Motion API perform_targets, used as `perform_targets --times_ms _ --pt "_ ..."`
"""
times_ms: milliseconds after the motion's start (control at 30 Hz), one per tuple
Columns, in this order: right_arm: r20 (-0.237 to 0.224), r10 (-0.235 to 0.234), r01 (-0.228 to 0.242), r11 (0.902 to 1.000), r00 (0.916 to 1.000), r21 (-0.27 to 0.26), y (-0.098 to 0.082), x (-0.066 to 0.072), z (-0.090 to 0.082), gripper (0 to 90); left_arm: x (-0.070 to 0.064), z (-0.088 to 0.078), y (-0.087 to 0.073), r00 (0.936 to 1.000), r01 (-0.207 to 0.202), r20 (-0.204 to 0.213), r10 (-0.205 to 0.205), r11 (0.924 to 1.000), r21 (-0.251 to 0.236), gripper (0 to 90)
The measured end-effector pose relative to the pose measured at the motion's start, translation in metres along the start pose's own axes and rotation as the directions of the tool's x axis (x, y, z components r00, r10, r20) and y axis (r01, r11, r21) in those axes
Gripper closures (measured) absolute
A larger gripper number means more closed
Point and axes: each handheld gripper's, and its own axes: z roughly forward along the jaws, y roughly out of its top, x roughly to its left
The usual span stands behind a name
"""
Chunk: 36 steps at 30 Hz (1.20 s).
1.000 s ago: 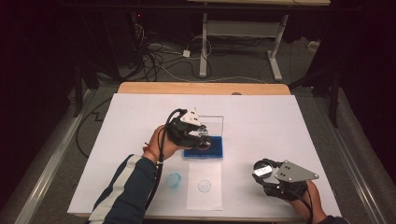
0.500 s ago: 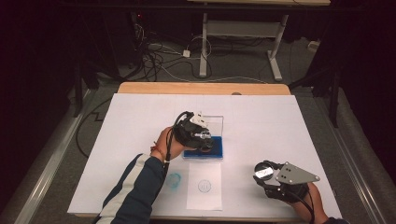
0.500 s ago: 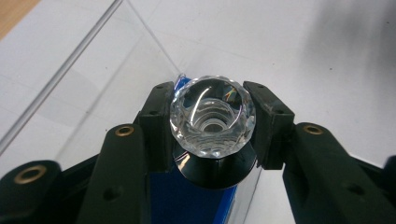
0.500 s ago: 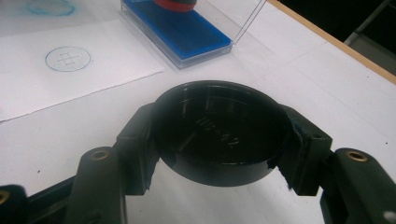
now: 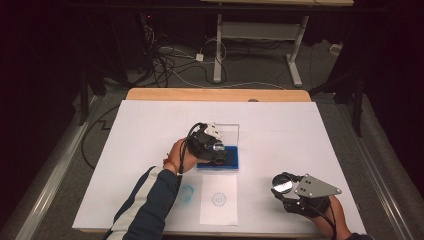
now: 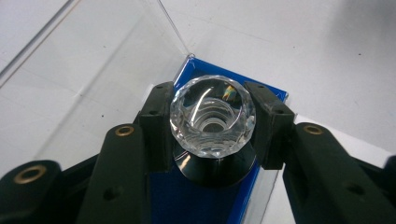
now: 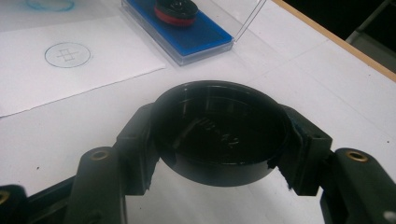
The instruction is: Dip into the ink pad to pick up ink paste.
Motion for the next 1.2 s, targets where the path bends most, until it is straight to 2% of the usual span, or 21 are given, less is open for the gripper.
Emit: perform_targets --times_ms 167,300,433,567,600,767,900,1200 --pt "-0.001 0.0 0.0 1.0 1.0 0.0 -0.0004 -0.0007 -0.0005 38.3 0.0013 0.0028 -0.0032 0.9999 0.014 0.002 -0.014 0.9999 -0.008 54.4" --pt "-0.002 0.002 -0.002 1.0 1.0 0.003 -0.0005 -0.0004 -0.0004 38.3 -0.0018 0.0035 -0.0033 1.0 0.001 -0.002 -0.001 1.0 0.003 54.3" --pt "-0.004 0.0 0.0 1.0 1.0 0.006 -0.0003 0.0001 0.0004 38.3 0.0006 0.0035 -0.0054 0.9993 0.031 0.021 -0.03 0.9995 -0.005 54.3" --pt "-0.002 -0.002 0.002 1.0 1.0 0.007 0.0 0.0004 0.0004 38.3 0.0018 0.0047 -0.0061 0.999 0.035 0.03 -0.034 0.9993 -0.012 54.2" --pt "-0.002 -0.003 0.003 1.0 1.0 0.007 0.0001 0.0005 0.0004 38.3 0.0013 0.0052 -0.0064 0.9987 0.041 0.03 -0.04 0.999 -0.016 54.2" --pt "-0.003 -0.005 0.005 1.0 1.0 0.008 0.0 0.0008 0.0005 38.2 -0.0031 0.0048 -0.0065 0.9998 0.02 0.006 -0.02 0.9998 -0.007 54.2" --pt "-0.003 -0.006 0.006 1.0 1.0 0.007 0.0002 0.0009 0.0005 38.3 -0.0027 0.0058 -0.0085 0.9996 0.026 0.009 -0.026 0.9994 -0.025 54.2" --pt "-0.004 -0.006 0.006 1.0 1.0 0.007 0.0004 0.0016 0.0001 38.3 -0.0016 0.0064 -0.009 0.9989 0.046 0.012 -0.046 0.9985 -0.029 54.2"
